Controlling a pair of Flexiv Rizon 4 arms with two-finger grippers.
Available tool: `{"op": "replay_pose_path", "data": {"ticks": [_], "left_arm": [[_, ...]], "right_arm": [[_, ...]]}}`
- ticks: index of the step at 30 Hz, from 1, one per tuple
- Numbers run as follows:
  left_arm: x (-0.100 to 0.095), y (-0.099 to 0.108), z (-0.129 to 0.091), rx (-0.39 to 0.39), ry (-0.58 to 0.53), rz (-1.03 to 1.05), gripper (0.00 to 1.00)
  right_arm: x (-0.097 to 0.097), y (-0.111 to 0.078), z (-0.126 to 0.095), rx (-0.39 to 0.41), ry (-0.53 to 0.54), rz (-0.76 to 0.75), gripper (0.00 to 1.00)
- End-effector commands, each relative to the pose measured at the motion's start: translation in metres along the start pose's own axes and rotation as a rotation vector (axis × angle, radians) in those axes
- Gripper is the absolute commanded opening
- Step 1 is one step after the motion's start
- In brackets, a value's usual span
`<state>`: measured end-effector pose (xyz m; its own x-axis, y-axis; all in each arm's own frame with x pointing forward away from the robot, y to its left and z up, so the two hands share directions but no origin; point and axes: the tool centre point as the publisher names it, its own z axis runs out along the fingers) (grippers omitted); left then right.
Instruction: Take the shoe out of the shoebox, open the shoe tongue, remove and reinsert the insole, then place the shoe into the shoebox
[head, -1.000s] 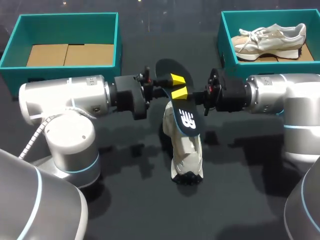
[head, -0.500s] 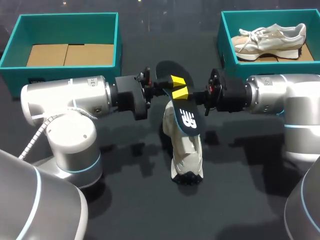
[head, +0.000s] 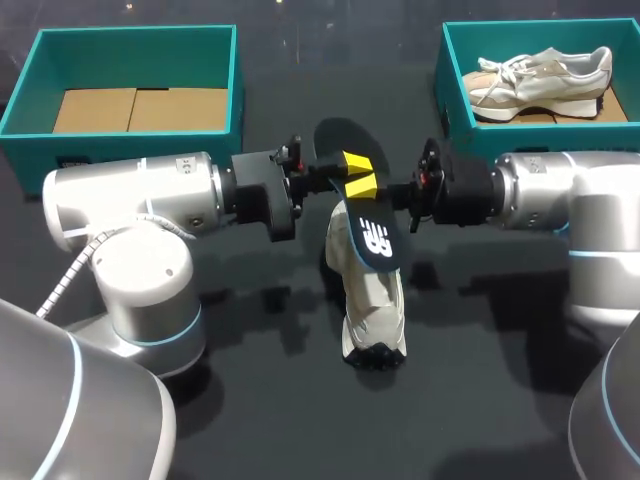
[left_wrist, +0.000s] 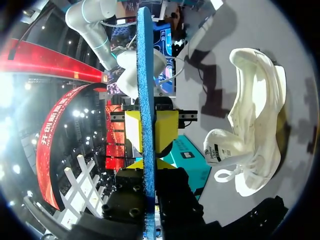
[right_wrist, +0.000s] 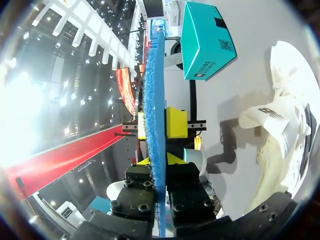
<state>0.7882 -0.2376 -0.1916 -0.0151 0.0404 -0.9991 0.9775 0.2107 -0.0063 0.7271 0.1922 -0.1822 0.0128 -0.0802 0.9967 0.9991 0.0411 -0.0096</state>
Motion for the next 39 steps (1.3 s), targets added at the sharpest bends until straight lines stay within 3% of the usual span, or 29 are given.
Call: {"op": "replay_pose_path", "data": {"ticks": [1,2,3,4,5,11,14,17,26,32,35,39], "left_arm": [[0.000,-0.004,0.000,-0.003,-0.005,0.003,0.00],[0.000,-0.005,0.000,-0.003,-0.006,0.002,0.00],[0.000,-0.005,-0.001,-0.002,-0.006,0.001,0.00],[-0.001,-0.005,-0.002,-0.001,-0.006,0.000,0.00],[-0.001,-0.005,-0.004,0.000,-0.006,-0.003,0.00],[-0.002,-0.004,-0.018,0.000,0.000,-0.027,0.00],[-0.004,-0.006,-0.025,-0.003,0.004,-0.032,0.00],[-0.007,-0.010,-0.033,-0.004,0.009,-0.027,0.00],[-0.013,-0.033,-0.060,0.029,0.066,-0.039,0.00],[-0.011,-0.051,-0.072,0.068,0.110,-0.060,0.00],[-0.010,-0.061,-0.072,0.145,0.148,-0.135,0.00],[-0.010,-0.061,-0.072,0.145,0.148,-0.135,0.00]], "right_arm": [[0.000,-0.001,0.001,-0.010,-0.002,-0.001,0.00],[-0.001,-0.001,0.001,-0.010,-0.003,-0.003,0.05],[-0.001,-0.001,0.000,-0.005,-0.002,-0.009,0.31],[-0.001,-0.001,-0.001,-0.002,-0.003,-0.013,0.52],[-0.001,-0.002,-0.004,-0.004,-0.009,-0.017,1.00],[0.001,-0.006,-0.038,-0.003,-0.045,-0.079,1.00],[0.001,-0.007,-0.057,0.041,-0.059,-0.128,1.00],[-0.006,-0.008,-0.079,0.135,0.071,-0.146,1.00],[-0.006,-0.008,-0.079,0.135,0.071,-0.146,1.00],[-0.012,-0.013,-0.109,0.258,-0.050,-0.306,1.00],[-0.015,-0.016,-0.130,0.374,-0.092,-0.419,1.00],[-0.015,-0.016,-0.130,0.374,-0.092,-0.419,1.00]]}}
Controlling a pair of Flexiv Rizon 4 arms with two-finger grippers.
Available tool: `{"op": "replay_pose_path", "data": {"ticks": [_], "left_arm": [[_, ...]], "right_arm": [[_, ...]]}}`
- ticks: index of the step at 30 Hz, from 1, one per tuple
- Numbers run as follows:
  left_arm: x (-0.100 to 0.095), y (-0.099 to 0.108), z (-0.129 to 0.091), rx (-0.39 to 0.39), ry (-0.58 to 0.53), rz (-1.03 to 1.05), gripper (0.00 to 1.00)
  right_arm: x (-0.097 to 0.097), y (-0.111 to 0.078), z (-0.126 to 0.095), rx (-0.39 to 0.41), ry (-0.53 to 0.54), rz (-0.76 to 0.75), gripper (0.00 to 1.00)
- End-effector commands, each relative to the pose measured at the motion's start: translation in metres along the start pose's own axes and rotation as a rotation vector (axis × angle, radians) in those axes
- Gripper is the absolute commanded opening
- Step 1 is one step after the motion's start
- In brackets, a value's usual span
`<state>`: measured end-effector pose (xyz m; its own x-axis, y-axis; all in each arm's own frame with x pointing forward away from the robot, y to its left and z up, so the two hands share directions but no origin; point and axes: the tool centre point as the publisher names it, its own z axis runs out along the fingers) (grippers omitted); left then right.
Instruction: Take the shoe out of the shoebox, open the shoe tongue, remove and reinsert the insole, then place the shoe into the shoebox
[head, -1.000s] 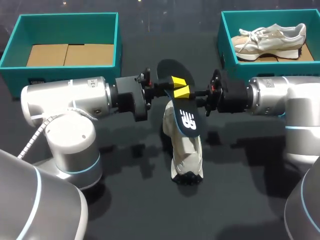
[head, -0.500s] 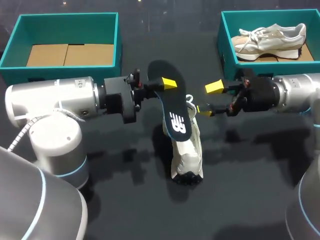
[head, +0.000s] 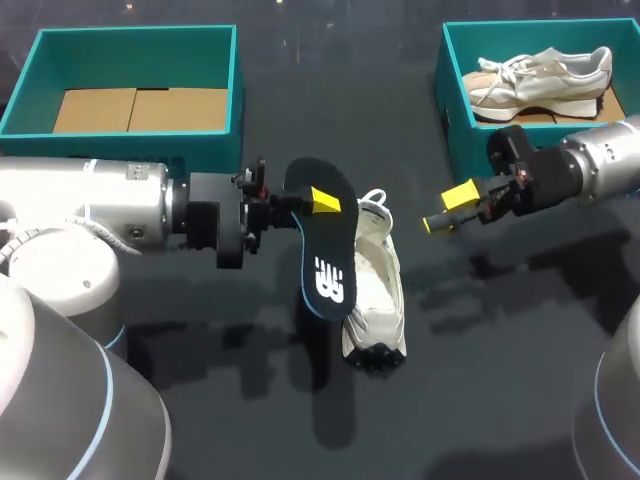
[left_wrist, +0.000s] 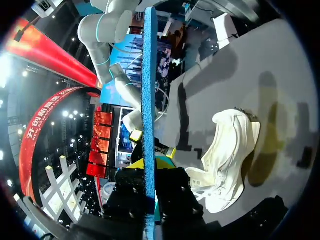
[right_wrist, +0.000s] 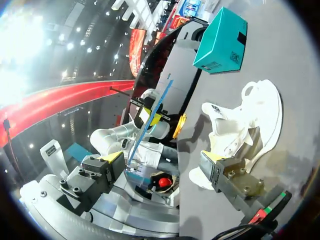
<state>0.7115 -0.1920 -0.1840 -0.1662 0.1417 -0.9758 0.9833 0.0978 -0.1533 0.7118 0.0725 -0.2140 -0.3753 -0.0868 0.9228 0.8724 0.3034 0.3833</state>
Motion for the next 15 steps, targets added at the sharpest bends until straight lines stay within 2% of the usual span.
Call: {"op": "replay_pose_path", "data": {"ticks": [1,9,11,15], "left_arm": [[-0.005,0.002,-0.013,0.016,0.024,0.000,0.00],[-0.005,0.002,-0.013,0.016,0.024,0.000,0.00],[-0.005,0.002,-0.013,0.016,0.024,0.000,0.00],[-0.004,-0.021,-0.006,0.078,0.049,-0.073,0.00]], "right_arm": [[0.005,0.004,-0.011,0.079,-0.017,-0.024,1.00],[0.005,0.004,-0.011,0.079,-0.017,-0.024,1.00],[0.005,0.000,-0.013,0.167,-0.041,-0.078,1.00],[0.008,-0.017,-0.015,0.296,-0.125,-0.136,1.00]]}}
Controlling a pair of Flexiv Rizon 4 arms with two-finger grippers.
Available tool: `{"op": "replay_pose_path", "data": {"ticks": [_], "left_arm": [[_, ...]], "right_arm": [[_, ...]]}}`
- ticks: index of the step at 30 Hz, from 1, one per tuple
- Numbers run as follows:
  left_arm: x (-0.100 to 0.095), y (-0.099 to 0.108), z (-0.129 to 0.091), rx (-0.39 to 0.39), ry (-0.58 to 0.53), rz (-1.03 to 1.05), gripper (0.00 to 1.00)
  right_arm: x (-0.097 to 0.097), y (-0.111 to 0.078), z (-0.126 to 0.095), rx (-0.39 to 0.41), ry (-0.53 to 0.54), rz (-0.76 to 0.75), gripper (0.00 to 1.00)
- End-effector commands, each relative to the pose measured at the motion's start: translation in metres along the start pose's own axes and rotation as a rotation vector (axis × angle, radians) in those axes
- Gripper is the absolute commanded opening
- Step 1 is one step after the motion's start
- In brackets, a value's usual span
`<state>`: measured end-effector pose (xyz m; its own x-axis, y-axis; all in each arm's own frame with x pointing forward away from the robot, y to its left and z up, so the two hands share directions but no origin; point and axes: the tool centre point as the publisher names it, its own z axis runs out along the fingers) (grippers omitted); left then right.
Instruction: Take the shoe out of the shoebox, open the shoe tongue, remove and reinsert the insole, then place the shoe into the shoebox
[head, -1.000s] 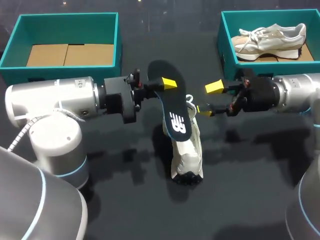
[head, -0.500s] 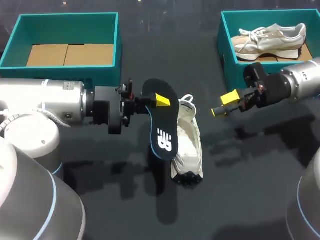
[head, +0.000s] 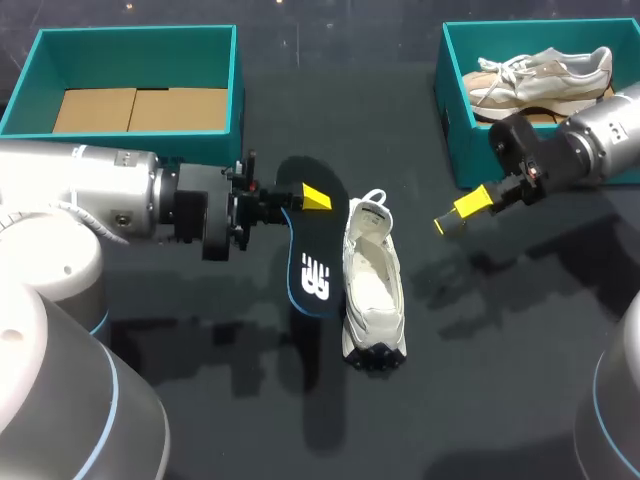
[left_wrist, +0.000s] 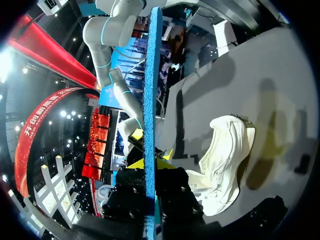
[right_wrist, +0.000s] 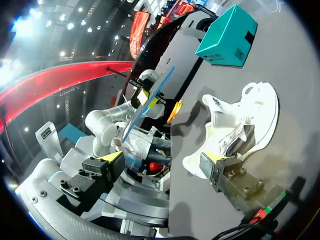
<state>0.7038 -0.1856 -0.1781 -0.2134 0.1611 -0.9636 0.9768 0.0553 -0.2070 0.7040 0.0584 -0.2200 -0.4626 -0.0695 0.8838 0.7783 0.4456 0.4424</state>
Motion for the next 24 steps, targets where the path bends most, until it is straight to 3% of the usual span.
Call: {"op": "replay_pose_path", "data": {"ticks": [1,5,8,9,21,24], "left_arm": [[0.001,-0.020,0.004,0.025,0.037,-0.033,0.00],[0.003,-0.042,0.003,0.094,0.031,-0.109,0.00],[0.005,-0.059,0.001,0.150,0.020,-0.168,0.00],[0.006,-0.065,0.000,0.125,0.061,-0.129,0.00],[0.006,-0.065,0.000,0.125,0.061,-0.129,0.00],[0.014,-0.073,0.008,0.145,0.072,-0.186,0.00]], "right_arm": [[0.011,-0.009,-0.004,0.164,-0.104,-0.064,1.00],[0.018,-0.031,-0.003,0.210,-0.172,-0.135,1.00],[0.024,-0.049,-0.004,0.196,-0.284,-0.175,1.00],[0.025,-0.056,-0.002,0.230,-0.317,-0.154,1.00],[0.025,-0.056,-0.002,0.230,-0.317,-0.154,1.00],[0.015,-0.061,0.006,0.265,-0.417,-0.219,1.00]]}}
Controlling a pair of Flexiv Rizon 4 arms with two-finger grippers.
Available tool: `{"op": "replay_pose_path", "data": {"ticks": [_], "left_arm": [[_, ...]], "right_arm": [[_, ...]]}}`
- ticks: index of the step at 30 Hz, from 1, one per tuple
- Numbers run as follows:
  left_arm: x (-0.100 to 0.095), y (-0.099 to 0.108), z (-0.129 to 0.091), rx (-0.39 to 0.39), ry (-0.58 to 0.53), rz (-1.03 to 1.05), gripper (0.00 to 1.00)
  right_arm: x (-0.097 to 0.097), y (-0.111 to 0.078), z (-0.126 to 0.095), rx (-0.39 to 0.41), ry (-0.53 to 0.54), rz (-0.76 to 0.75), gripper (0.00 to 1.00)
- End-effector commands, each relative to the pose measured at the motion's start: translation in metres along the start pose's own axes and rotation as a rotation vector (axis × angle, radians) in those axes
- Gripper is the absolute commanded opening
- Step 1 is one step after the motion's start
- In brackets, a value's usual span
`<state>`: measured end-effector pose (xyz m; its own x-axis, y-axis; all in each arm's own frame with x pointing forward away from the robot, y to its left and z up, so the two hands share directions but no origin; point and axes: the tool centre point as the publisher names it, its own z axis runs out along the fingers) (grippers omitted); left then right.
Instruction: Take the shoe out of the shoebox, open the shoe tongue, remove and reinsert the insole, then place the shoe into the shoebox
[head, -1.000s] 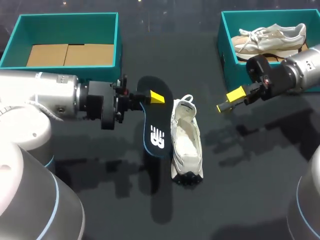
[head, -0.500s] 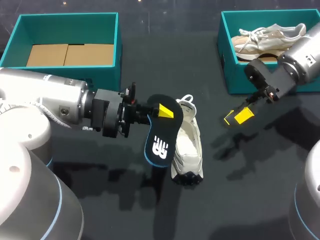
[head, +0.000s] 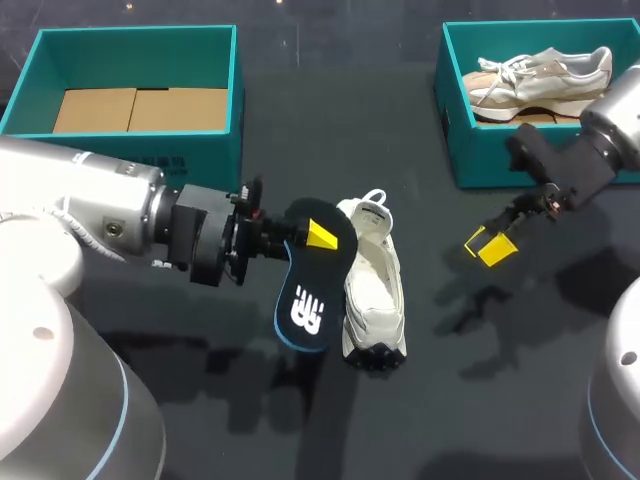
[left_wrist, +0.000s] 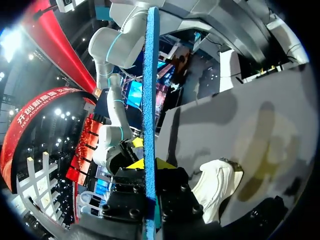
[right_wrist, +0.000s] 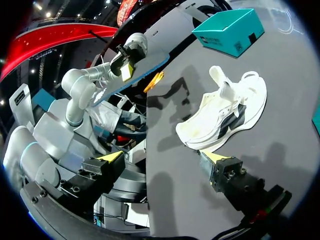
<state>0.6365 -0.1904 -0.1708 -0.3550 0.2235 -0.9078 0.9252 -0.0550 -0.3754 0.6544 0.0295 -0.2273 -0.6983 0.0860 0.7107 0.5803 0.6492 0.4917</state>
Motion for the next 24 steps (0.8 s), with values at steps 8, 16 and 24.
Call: {"op": "replay_pose_path", "data": {"ticks": [8,16,24], "left_arm": [[0.025,-0.025,0.010,0.087,-0.034,-0.113,0.00],[0.025,-0.025,0.010,0.087,-0.034,-0.113,0.00],[0.035,-0.029,0.026,0.074,-0.033,-0.165,0.00]], "right_arm": [[-0.026,-0.024,0.041,0.122,-0.288,-0.086,1.00],[-0.026,-0.024,0.041,0.122,-0.288,-0.086,1.00],[-0.035,-0.027,0.063,0.174,-0.335,-0.158,1.00]]}}
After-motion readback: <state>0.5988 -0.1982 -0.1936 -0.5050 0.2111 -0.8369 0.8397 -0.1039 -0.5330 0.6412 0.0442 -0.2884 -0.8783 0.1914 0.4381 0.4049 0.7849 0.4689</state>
